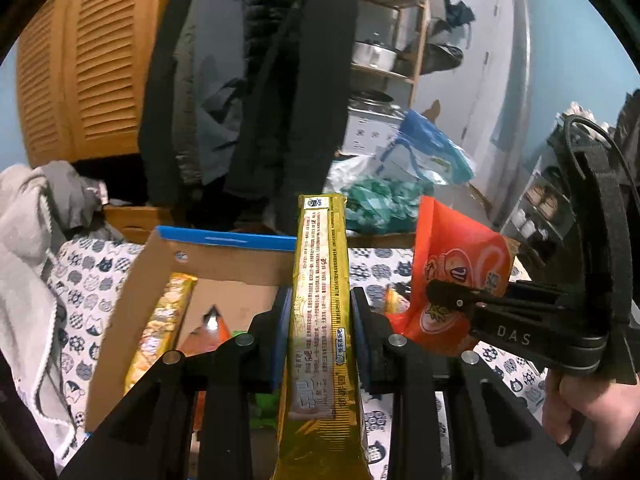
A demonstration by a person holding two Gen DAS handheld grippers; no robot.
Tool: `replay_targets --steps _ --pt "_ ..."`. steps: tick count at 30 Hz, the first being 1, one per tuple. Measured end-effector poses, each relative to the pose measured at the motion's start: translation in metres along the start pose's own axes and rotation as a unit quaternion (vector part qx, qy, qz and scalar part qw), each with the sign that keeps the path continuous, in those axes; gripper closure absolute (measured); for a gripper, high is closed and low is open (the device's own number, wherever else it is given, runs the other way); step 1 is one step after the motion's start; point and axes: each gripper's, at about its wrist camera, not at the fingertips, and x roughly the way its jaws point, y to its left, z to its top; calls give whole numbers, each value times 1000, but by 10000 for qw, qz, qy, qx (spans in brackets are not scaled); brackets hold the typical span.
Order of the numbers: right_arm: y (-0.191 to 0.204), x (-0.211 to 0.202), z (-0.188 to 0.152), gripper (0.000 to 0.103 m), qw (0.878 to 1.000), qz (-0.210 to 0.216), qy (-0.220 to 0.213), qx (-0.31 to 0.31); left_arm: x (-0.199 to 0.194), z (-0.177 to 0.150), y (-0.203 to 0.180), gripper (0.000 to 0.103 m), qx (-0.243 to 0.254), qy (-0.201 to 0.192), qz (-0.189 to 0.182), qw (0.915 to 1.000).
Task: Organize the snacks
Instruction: 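Lift and carry the gold bar and orange bag over the box with both grippers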
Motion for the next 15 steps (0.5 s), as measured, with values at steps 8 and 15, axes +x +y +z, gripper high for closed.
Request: replay_targets --steps 8,15 --pt "46 14 9 79 9993 219 51 -291 -10 -3 43 75 -373 -59 247 9990" --pt "82 25 15 79 9978 365 125 -541 -16 -9 74 75 -627 -69 434 9971"
